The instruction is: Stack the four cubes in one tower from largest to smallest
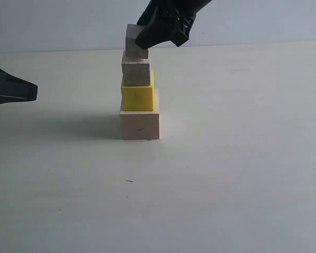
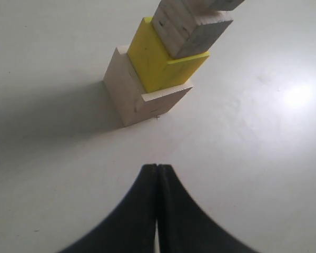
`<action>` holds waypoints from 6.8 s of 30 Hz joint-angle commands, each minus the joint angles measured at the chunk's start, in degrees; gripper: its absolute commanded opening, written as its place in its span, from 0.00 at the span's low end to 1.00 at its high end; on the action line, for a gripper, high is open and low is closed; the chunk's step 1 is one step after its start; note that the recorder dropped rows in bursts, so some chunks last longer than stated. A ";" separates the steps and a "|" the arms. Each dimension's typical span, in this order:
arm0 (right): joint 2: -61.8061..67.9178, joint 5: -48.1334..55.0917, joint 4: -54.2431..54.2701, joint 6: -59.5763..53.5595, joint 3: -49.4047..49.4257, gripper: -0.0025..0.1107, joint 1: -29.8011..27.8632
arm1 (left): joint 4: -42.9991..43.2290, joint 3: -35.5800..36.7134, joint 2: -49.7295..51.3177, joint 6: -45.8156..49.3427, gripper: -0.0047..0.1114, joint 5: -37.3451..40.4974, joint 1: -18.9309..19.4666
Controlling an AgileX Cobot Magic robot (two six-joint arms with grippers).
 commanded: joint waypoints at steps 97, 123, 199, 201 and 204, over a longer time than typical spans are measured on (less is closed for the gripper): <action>-0.46 2.20 0.87 -2.23 -2.88 0.16 0.07 | 0.05 0.19 -0.38 -0.17 0.04 -0.08 0.14; 0.43 2.40 -0.98 -3.42 -2.88 0.16 0.07 | 0.13 0.19 -0.38 -0.41 0.04 1.84 0.14; 0.53 2.35 -0.46 -4.87 -2.75 0.48 0.07 | 0.13 0.19 -0.38 -0.41 0.04 2.41 0.14; 0.53 2.35 -0.46 -4.87 -2.75 0.48 0.07 | 0.13 0.19 -0.38 -0.41 0.04 2.41 0.14; 0.53 2.35 -0.46 -4.73 -2.75 0.48 0.07 | 0.13 0.19 -0.38 -0.41 0.04 2.41 0.14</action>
